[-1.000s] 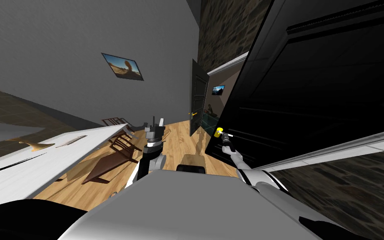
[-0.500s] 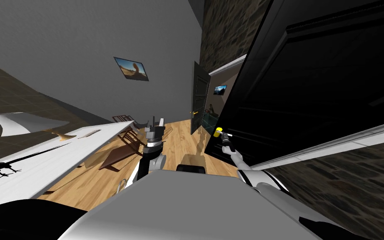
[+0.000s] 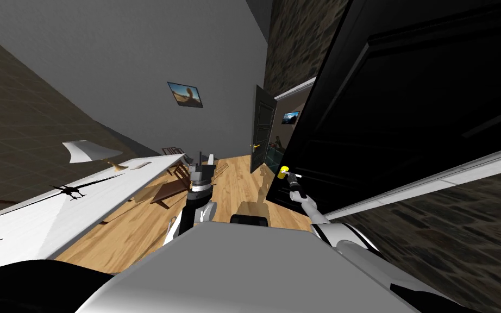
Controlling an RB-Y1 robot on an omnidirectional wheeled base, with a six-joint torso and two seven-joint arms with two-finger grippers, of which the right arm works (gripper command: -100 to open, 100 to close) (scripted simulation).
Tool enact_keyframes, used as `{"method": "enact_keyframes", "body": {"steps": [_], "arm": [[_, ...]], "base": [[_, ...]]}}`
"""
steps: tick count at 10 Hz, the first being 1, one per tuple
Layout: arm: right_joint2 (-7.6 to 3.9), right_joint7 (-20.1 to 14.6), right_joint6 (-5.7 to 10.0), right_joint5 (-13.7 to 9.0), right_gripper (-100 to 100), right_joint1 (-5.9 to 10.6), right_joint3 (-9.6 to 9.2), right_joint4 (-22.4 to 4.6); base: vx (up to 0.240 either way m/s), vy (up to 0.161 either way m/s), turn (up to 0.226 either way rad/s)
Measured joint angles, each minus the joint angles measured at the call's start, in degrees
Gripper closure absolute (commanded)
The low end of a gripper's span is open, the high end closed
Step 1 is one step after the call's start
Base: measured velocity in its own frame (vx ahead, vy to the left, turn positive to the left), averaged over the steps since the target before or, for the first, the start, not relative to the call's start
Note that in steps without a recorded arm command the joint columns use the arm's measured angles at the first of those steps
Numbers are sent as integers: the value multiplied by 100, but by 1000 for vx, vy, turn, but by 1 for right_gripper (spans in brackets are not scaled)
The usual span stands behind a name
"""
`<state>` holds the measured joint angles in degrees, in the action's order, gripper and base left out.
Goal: Pull the door open
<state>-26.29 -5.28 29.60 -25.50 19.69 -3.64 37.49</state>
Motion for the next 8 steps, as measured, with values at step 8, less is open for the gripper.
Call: {"method": "enact_keyframes", "body": {"steps": [8], "arm": [[-139, -325, 69, 78, 100, -65, -367, 112]], "base": [[-161, -49, 75]]}}
